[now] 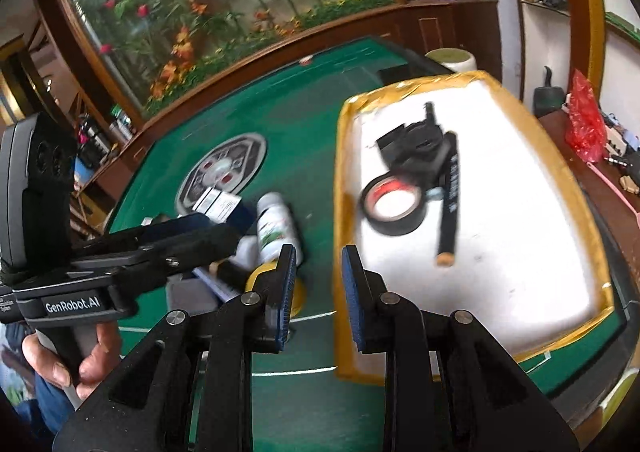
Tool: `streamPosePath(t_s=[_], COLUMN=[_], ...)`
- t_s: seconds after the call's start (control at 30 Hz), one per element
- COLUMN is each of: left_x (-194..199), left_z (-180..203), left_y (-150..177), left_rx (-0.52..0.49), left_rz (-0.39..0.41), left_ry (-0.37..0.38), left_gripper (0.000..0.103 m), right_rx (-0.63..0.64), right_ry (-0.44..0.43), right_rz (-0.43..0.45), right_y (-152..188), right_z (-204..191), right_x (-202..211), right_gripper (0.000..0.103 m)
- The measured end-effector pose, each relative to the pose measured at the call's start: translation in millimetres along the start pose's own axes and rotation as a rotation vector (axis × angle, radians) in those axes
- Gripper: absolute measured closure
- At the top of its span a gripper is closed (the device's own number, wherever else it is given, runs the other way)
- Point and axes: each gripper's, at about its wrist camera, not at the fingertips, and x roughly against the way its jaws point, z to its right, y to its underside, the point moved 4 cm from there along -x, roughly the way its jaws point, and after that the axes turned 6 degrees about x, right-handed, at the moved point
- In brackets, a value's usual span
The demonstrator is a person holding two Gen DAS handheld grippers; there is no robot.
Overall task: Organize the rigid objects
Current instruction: 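Release the black fan part onto the tape with the left tool while the right releases the marker, then grasp the white pink-labelled box with the left tool while the right reaches for the white square switch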
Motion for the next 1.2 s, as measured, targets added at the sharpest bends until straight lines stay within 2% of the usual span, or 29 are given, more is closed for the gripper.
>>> streamPosePath(t_s=[0.27, 0.37, 0.47, 0.57, 0.63, 0.73, 0.8, 0.87, 0.9, 0.93, 0.97, 1.0, 1.03, 1.1, 1.13, 1.2], left_x=[58.8, 74.6, 72.4, 62.2, 53.7, 36.9, 28.0, 20.5, 16.8, 14.4, 13.7, 15.0, 16.1, 19.5, 20.5, 23.5], left_z=[-93.0, -130.8, -168.2, -187.5, -188.4, -181.7, -181.4, -185.2, -189.5, -195.1, -199.6, -200.0, -200.0, -199.8, -200.6, -202.2], left_y=[11.3, 12.1, 12.7, 10.3, 8.6, 3.4, -1.4, -4.8, -5.8, -6.1, -5.0, -4.7, -3.3, -0.5, -0.1, 1.1], left_rx=[0.14, 0.204, 0.284, 0.322, 0.298, 0.243, 0.205, 0.196, 0.203, 0.211, 0.208, 0.193, 0.183, 0.17, 0.173, 0.179], left_rz=[0.101, 0.147, 0.125, 0.098, 0.078, 0.038, 0.034, 0.028, 0.022, 0.014, 0.01, 0.024, 0.025, 0.031, 0.034, 0.037], left_ry=[-0.107, -0.189, -0.246, -0.256, -0.249, -0.289, -0.345, -0.351, -0.354, -0.369, -0.392, -0.414, -0.429, -0.426, -0.422, -0.407], left_gripper=[0.03, 0.024, 0.024, 0.024, 0.024, 0.024, 0.024, 0.024, 0.026, 0.037, 0.042, 0.052, 0.058, 0.066, 0.066, 0.066], right_rx=[0.061, 0.075, 0.077, 0.081, 0.087, 0.086, 0.089, 0.103, 0.11, 0.12, 0.127, 0.131, 0.132, 0.136, 0.141, 0.163], right_ry=[-0.029, -0.039, -0.049, -0.054, -0.055, -0.059, -0.061, -0.074, -0.081, -0.097, -0.127, -0.168, -0.217, -0.285, -0.293, -0.261], right_rz=[-0.066, -0.086, -0.099, -0.107, -0.109, -0.11, -0.11, -0.11, -0.111, -0.112, -0.113, -0.118, -0.126, -0.128, -0.124, -0.117], right_y=[15.8, 20.6, 22.5, 24.7, 25.9, 27.2, 27.7, 27.8, 27.7, 28.1, 28.4, 29.6, 30.8, 32.5, 33.7, 35.2], right_z=[-31.6, -39.2, -43.9, -48.0, -49.6, -50.0, -51.6, -56.0, -58.0, -62.5, -67.5, -73.9, -81.1, -93.1, -98.5, -106.7], right_x=[-18.7, -25.4, -31.6, -35.0, -35.0, -34.1, -33.5, -33.2, -33.4, -33.2, -32.8, -32.9, -33.7, -35.6, -37.8, -45.0], right_gripper=[0.08, 0.08, 0.08, 0.08, 0.08, 0.08, 0.08, 0.08, 0.08, 0.08, 0.08, 0.08, 0.078, 0.056, 0.04, 0.038])
